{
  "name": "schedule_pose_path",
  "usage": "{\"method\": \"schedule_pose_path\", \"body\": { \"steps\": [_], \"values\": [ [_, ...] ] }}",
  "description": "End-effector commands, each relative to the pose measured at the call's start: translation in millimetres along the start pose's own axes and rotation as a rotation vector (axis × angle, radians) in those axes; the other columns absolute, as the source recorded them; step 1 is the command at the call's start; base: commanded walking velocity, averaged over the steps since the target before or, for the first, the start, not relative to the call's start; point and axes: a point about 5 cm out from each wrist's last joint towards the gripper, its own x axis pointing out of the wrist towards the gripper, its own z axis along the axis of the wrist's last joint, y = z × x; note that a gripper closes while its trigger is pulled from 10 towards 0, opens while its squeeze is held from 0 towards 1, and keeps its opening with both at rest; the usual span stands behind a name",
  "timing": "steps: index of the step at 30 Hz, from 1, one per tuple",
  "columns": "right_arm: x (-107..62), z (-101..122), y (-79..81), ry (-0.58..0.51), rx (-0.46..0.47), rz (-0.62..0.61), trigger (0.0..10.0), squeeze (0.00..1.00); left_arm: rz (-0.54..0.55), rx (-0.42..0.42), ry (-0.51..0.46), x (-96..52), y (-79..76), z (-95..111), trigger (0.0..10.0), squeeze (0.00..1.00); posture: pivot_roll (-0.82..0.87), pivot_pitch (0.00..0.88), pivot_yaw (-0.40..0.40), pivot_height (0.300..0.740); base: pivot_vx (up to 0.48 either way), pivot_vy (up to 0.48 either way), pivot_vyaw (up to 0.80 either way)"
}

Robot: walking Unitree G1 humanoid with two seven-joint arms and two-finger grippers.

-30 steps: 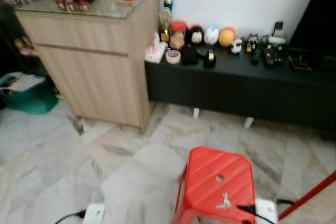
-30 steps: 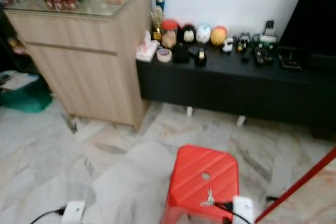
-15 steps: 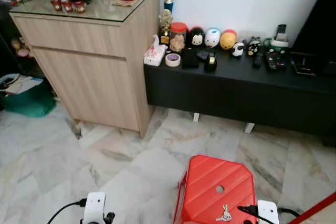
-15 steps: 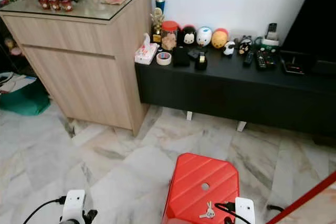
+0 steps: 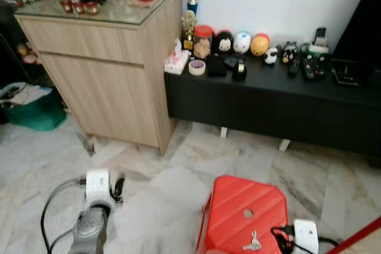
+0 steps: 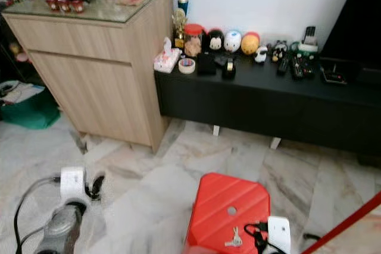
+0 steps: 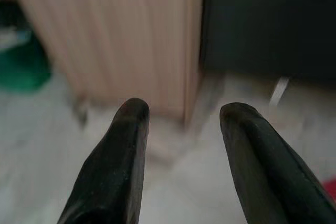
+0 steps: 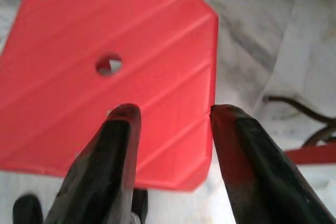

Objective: Hang keys on a hook

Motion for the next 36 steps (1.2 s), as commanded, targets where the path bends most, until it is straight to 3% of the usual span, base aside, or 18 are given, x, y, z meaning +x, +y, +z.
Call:
{"method": "schedule_pose_path", "body": {
  "steps": [1,2,3,4,5,12,17,26,36],
  "values": [
    [-0.7,0.9,-1.2,-0.019,0.006,0.0,10.0,0.0,-0.022,-0.012,0.012,-6.0,-6.5,-6.5,10.0,0.0,0.02,0.0,-0.015,0.74,0.0,0.0,0.0],
    [-1.0,0.9,-1.4,-0.024,0.007,-0.001,10.0,0.0,-0.034,-0.011,-0.011,-8.1,-11.2,-4.4,10.0,0.0,0.02,0.0,-0.015,0.74,0.0,0.0,0.0],
    [9.5,41.1,15.8,-0.203,-0.028,0.028,10.0,0.0,-0.043,-0.016,-0.03,-10.8,-15.0,-2.8,10.0,0.0,0.02,0.0,-0.017,0.74,0.0,0.0,0.0],
    [10.5,99.5,43.3,-0.483,-0.049,0.074,10.0,0.0,-0.057,-0.025,-0.05,-17.0,-20.4,-2.0,10.0,0.0,0.02,0.0,-0.017,0.74,0.0,0.0,0.0],
    [6.9,111.6,49.5,-0.557,-0.051,0.085,10.0,0.0,-0.059,-0.025,-0.055,-20.1,-21.6,-2.1,10.0,0.0,0.02,0.0,-0.018,0.74,0.0,0.0,0.0],
    [-2.9,109.9,48.2,-0.625,-0.055,0.07,10.0,0.0,-0.059,-0.025,-0.078,-35.2,-21.1,2.8,10.0,0.0,0.02,0.0,-0.016,0.74,0.0,0.0,0.0],
    [-8.1,110.1,48.2,-0.649,-0.068,0.072,10.0,0.0,-0.058,-0.017,-0.084,-38.2,-20.1,6.2,10.0,0.0,0.03,0.0,-0.019,0.74,0.0,0.0,0.0],
    [-21.5,98.4,39.3,-0.647,-0.023,-0.003,10.0,0.0,-0.055,-0.031,-0.097,-30.3,-22.3,14.2,10.0,0.0,0.02,0.0,-0.012,0.74,0.0,0.0,0.0],
    [-15.8,105.2,47.5,-0.617,-0.031,0.006,10.0,0.0,-0.071,-0.047,-0.091,-15.6,-28.5,20.9,10.0,0.0,0.0,0.0,-0.006,0.74,0.0,0.0,0.0]
  ]
}}
